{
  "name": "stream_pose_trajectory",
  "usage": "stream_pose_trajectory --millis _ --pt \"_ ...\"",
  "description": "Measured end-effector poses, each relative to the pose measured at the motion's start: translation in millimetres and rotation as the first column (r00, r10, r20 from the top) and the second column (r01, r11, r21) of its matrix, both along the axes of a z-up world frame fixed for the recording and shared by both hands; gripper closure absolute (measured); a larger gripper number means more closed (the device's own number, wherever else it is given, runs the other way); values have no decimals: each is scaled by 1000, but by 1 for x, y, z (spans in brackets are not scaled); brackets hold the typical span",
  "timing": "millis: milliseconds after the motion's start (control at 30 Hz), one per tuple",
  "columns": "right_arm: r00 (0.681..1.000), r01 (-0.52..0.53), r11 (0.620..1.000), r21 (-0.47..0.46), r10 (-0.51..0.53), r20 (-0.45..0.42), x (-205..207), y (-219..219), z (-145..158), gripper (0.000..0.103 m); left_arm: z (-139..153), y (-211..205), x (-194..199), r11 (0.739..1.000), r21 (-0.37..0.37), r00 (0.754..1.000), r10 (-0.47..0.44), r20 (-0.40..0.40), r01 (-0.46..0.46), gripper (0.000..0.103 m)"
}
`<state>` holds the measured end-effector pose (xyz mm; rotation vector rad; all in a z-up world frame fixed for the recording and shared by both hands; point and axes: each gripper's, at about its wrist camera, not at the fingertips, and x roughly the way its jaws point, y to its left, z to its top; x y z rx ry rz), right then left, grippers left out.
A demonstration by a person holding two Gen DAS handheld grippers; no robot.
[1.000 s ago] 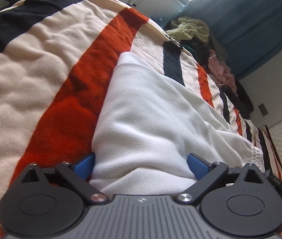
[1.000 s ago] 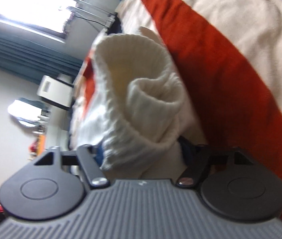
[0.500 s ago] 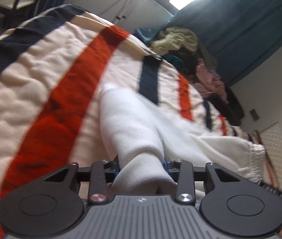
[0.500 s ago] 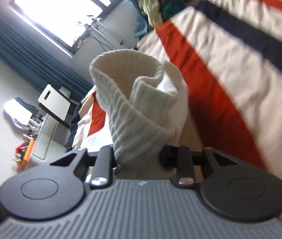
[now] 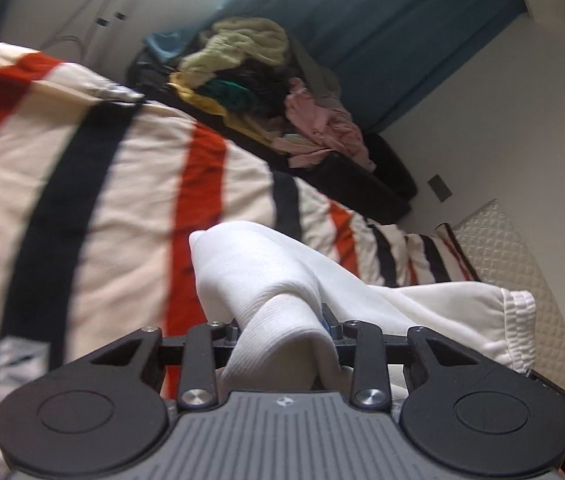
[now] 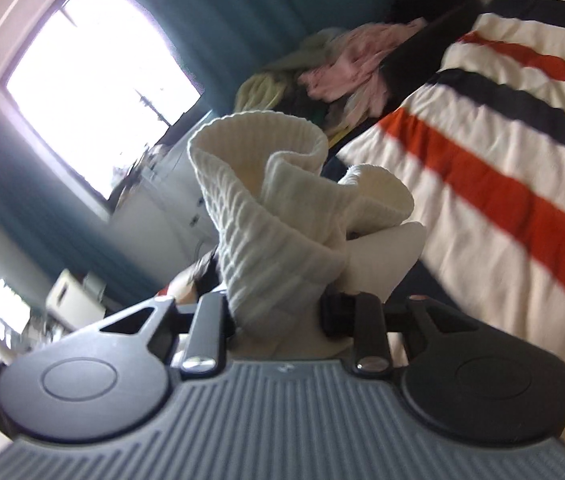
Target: Fold clothes
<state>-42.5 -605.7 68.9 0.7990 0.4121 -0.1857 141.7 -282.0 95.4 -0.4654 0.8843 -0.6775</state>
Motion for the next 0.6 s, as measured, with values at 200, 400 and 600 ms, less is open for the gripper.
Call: stream_pose_trajectory --millis 200,400,600 --pt "996 94 996 -3 -93 12 57 -64 -3 72 -7 -95 94 1000 1 1000 -19 -5 19 69" --pt "987 158 987 13 -159 18 98 -97 -52 72 -54 -139 146 992 65 991 -117 69 112 68" --pt "986 164 980 109 -166 13 71 -92 -142 72 -116 -125 130 977 101 970 -200 135 187 68"
